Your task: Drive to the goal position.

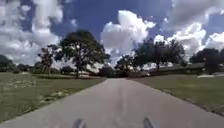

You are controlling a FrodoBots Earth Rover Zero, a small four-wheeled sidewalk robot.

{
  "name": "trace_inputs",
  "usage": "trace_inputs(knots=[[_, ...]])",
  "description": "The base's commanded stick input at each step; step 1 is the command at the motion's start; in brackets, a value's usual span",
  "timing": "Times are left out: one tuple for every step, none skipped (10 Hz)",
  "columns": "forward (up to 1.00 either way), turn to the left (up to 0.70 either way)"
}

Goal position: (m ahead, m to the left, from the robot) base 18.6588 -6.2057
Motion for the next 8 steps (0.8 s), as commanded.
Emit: trace_inputs(knots=[[0.70,0.00],[0.70,0.00],[0.70,0.00],[0.70,0.00],[0.70,0.00],[0.70,0.00],[0.70,0.00],[0.70,0.00]])
